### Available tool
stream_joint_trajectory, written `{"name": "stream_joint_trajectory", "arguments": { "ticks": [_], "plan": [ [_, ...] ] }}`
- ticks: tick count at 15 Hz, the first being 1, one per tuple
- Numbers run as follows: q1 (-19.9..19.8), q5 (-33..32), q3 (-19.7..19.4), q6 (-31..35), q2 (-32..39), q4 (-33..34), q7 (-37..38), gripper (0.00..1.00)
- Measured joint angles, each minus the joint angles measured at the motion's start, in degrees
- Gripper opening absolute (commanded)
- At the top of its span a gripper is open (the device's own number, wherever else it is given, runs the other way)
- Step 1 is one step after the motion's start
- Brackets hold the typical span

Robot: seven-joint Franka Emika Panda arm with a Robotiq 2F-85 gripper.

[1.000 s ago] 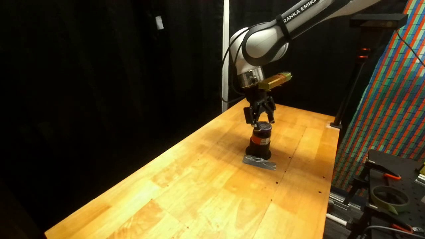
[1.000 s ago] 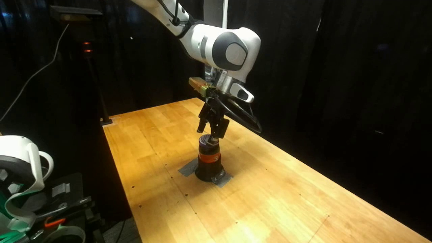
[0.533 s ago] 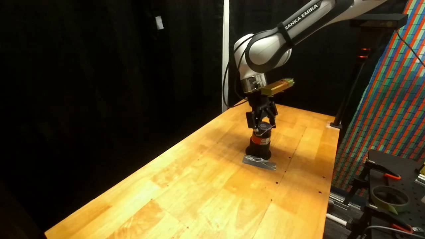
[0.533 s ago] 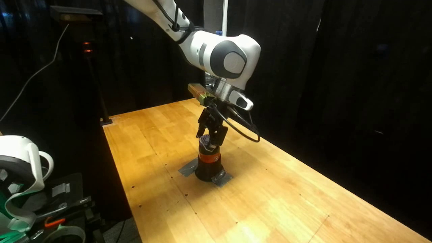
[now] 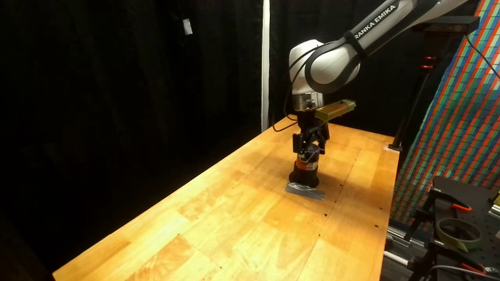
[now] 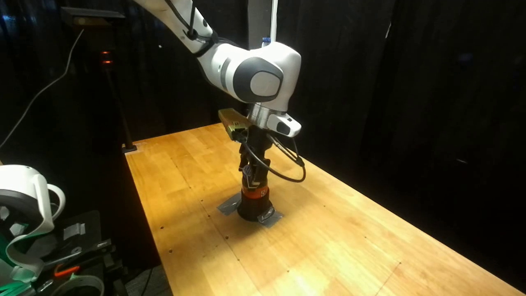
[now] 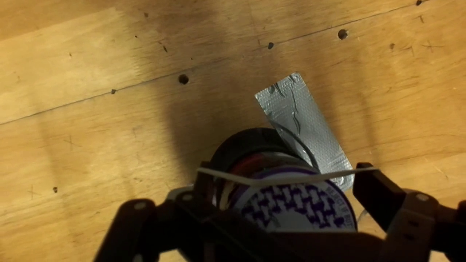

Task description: Put the rubber band around the cup

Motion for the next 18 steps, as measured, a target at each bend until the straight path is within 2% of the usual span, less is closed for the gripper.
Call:
{"name": "stream_joint_trajectory", "arguments": {
  "ticks": [8,9,10,11,18],
  "plan": [
    [-0.01,0.54,0.55,9.46,-6.48,-10.64,0.71,1.00],
    [-0.01,0.92,0.75,10.75,-6.66,-11.69,0.71,0.75],
    [-0.01,1.28,0.91,12.12,-6.81,-12.62,0.71,0.74],
    [-0.01,1.69,1.04,13.96,-7.01,-13.60,0.72,0.68],
    [0.22,2.25,1.20,27.58,-11.04,-22.50,3.96,0.13]
  ]
}}
